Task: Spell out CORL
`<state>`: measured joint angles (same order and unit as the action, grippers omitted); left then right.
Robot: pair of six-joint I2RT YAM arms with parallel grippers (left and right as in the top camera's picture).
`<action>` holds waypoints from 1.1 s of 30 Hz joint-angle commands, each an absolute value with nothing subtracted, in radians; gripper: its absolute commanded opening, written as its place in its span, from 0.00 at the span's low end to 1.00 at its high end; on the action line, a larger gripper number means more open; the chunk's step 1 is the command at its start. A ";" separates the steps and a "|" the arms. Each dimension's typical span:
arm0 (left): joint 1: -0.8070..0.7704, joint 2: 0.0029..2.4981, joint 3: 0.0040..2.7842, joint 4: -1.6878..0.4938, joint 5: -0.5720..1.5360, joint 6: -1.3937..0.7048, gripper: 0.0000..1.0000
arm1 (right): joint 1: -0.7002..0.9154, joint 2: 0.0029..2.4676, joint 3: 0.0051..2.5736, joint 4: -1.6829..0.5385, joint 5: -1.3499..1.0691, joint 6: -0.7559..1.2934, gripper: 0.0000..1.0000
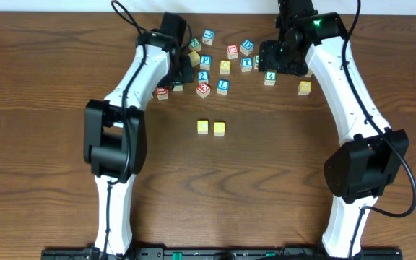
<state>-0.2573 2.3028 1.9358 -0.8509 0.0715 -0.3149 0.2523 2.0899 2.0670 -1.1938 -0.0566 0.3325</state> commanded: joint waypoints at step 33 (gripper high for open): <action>-0.274 2.351 1.867 -0.758 0.007 -0.309 0.31 | 0.272 2.097 2.078 -1.171 -0.058 0.343 0.72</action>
<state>-0.2733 2.3363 1.8793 -0.7547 0.0193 -0.3134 0.2642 2.0899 2.0670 -1.1725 -0.0566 0.3325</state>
